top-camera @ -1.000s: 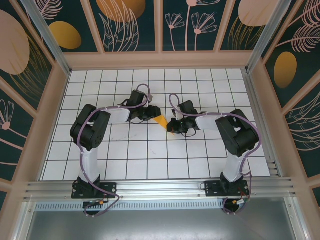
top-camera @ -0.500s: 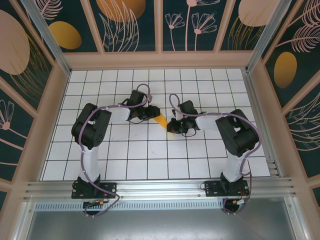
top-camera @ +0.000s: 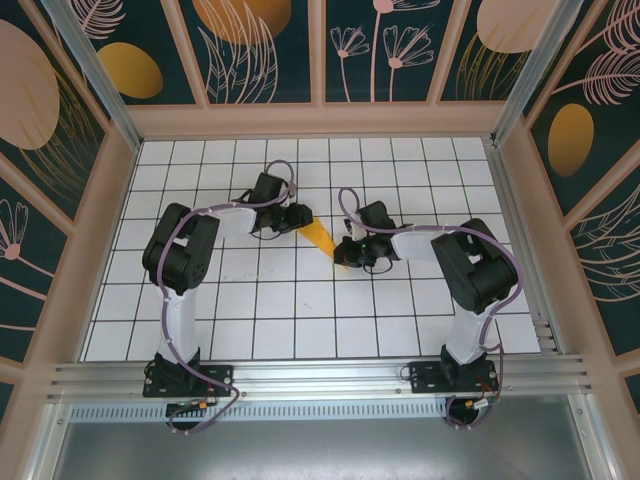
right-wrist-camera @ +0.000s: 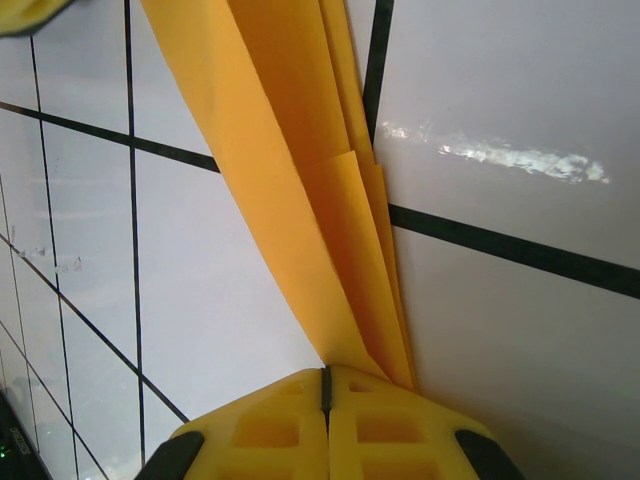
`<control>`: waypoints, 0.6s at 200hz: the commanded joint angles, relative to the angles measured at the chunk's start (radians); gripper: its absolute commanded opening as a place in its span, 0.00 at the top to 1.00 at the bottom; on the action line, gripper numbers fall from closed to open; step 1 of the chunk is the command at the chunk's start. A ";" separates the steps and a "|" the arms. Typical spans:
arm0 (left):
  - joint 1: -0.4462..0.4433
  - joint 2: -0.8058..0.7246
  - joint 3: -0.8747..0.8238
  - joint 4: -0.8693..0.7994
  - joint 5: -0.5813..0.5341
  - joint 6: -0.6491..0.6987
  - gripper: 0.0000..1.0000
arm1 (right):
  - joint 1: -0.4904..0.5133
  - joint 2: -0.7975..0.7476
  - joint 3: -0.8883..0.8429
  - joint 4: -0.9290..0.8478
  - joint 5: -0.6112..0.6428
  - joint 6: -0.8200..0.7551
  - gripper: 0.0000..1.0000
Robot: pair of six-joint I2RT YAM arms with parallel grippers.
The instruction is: Fold a paper plane with a square sheet of paper (pick it up from the middle)
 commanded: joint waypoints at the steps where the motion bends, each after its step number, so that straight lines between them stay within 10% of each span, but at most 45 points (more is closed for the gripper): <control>1: 0.026 0.008 0.045 -0.051 -0.101 0.043 0.61 | -0.015 0.040 -0.040 -0.082 0.071 0.007 0.95; 120: 0.002 -0.266 -0.256 0.285 0.097 -0.130 0.65 | -0.016 0.020 -0.050 -0.050 0.062 0.021 0.94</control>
